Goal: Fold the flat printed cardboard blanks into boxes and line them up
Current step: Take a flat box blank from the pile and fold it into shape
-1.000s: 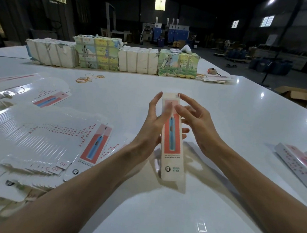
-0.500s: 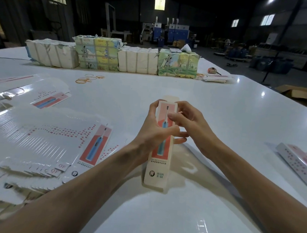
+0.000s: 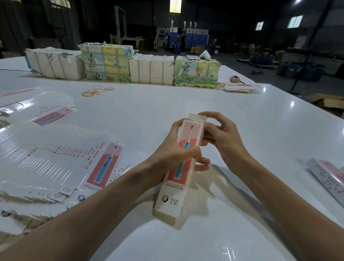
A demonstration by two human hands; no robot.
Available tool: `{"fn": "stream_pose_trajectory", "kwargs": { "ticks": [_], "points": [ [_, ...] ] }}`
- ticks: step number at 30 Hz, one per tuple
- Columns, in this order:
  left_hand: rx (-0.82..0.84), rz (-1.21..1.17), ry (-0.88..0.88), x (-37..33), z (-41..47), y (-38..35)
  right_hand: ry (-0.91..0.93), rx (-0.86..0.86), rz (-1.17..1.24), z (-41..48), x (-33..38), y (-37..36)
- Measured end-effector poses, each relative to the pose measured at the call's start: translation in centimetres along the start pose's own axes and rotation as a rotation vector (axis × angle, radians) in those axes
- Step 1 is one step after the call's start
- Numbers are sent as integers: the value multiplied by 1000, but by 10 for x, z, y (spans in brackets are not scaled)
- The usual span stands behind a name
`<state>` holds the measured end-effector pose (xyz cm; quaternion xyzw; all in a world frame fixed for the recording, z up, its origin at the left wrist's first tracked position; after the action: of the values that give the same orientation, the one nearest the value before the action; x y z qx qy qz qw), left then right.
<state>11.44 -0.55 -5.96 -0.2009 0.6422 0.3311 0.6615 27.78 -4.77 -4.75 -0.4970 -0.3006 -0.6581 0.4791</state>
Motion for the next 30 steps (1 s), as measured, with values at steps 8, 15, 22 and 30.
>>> {"fn": "stream_pose_trajectory", "kwargs": {
  "ticks": [8,15,22,30],
  "points": [
    [-8,32,-47,0,-1,0,117,37,-98,-1,5,-1],
    [-11,120,-53,1,1,0,-108,20,185,-1,19,0],
    [4,103,-64,7,3,0,-136,-30,159,1,18,5],
    [25,88,-95,8,5,0,-118,16,132,1,22,9]
  ]
}}
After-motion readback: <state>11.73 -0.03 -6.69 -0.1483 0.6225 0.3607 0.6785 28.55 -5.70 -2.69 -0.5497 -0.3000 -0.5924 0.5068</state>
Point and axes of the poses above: each hand's wrist, its own z-axis towards the middle knuckle, its own y-axis out of the back of the hand, x = y × z, the point moved 1 cm from there along z, towards the middle knuckle, and after that the axes turned 8 degrees about z, right-handed, at the moved point
